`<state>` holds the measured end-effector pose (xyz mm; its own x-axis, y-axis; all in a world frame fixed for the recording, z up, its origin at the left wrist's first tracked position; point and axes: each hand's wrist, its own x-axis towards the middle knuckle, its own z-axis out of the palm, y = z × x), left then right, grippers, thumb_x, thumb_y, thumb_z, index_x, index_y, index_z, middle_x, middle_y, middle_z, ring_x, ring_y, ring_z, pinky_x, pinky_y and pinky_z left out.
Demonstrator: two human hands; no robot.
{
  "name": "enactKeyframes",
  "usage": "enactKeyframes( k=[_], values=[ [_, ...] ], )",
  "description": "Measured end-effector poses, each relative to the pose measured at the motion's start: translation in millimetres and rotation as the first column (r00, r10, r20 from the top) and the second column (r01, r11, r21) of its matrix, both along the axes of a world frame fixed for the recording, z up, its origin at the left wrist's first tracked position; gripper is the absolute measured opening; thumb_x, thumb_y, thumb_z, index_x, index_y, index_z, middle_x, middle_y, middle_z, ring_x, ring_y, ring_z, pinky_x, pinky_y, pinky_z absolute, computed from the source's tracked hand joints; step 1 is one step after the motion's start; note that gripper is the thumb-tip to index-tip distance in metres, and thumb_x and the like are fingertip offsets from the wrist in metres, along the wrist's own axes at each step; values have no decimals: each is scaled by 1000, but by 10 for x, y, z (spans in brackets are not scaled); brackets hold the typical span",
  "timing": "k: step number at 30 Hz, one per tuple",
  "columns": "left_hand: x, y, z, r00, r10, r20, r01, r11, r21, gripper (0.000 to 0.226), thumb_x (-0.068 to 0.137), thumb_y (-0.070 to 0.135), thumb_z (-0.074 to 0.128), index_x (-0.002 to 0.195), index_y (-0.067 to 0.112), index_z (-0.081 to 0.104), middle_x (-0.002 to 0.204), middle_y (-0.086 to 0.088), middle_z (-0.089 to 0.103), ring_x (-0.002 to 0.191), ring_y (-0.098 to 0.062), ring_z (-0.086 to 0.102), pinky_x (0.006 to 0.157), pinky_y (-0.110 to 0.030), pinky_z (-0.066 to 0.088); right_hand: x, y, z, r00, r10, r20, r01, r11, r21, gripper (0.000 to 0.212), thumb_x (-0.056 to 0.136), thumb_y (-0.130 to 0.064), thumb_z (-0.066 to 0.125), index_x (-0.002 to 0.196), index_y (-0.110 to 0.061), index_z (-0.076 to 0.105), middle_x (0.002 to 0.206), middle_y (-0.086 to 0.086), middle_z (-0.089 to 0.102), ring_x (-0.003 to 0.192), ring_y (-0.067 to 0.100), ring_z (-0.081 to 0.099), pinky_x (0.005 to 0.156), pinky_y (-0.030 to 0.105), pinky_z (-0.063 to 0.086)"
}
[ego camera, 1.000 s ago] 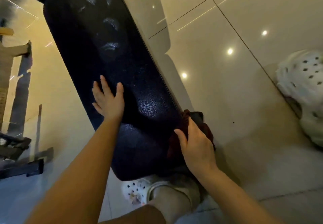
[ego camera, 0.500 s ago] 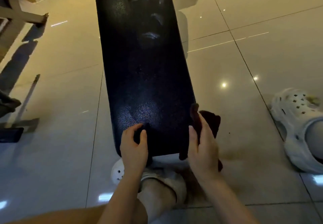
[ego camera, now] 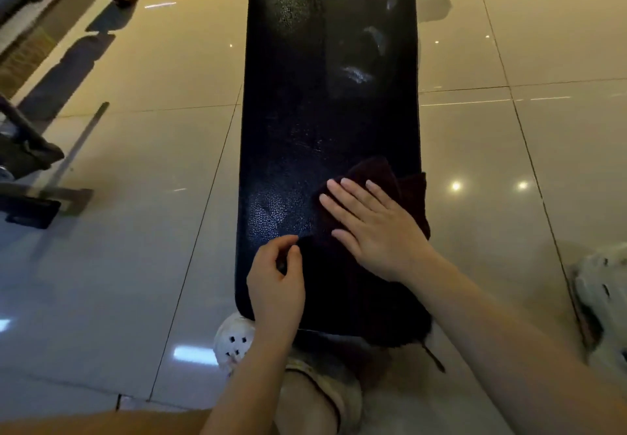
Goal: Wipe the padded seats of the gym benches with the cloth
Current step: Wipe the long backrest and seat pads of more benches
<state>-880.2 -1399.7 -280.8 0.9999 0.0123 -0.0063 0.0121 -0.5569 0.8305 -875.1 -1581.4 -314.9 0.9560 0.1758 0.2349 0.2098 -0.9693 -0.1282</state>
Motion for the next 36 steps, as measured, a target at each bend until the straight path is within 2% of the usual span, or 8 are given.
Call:
enactKeyframes(
  k=[8,12,15,19,25,29,33,36],
  values=[
    [255,-212,183,998,53,-28,-54,998,-29,26,95,14,58,91,39,63,92,17,67,88,5,61,74,-4,41,743,-187,347,957,-285,-58,290,953,90,60,101,-44,16,152,-17,30,160,4,26,149,21,18,121,39,2],
    [97,-411,141,991,-23,-135,36,995,98,13,93,27,62,104,33,64,95,18,64,89,2,60,77,-13,43,495,-79,270,972,-225,-73,233,965,121,57,102,-42,22,150,-15,35,158,6,30,148,22,21,120,42,7],
    [-115,-492,66,987,-28,-161,63,975,214,34,89,37,66,120,24,62,97,15,60,85,-1,57,77,-17,46,274,-6,228,977,-177,-115,193,969,153,58,102,-44,24,150,-14,36,158,7,30,148,21,21,120,42,7],
    [-324,-494,84,963,82,-257,-18,970,242,35,87,41,68,117,26,59,86,13,60,78,-2,58,70,-19,45,141,-35,299,978,-78,-192,136,942,307,65,100,-52,19,151,-16,32,161,1,19,150,13,6,121,31,-9],
    [-491,-489,115,938,112,-329,-17,960,279,18,86,39,70,93,30,56,80,14,56,80,-8,57,69,-27,46,142,-334,553,977,-138,-163,191,906,378,48,99,-7,50,146,-9,42,155,9,35,145,24,27,116,27,17],
    [-605,-473,93,929,235,-286,-150,945,290,7,90,30,67,93,26,62,76,15,54,80,-12,57,67,-28,44,219,-458,699,962,-204,-184,240,950,201,43,93,-17,63,135,-7,54,147,12,39,136,29,33,112,38,29],
    [-698,-355,144,925,349,-147,-294,906,303,9,91,21,64,99,22,59,89,5,56,86,-21,58,75,-39,51,238,-573,823,924,-295,-243,365,868,337,48,94,-24,62,139,-16,47,140,9,43,131,28,36,109,40,34],
    [-796,-454,180,984,107,142,-153,915,372,22,87,23,69,107,16,62,100,-2,57,86,-22,59,63,-36,51,236,-705,849,889,-323,-323,437,809,394,45,96,-21,60,138,-16,47,138,9,43,129,28,40,107,38,37]
  ],
)
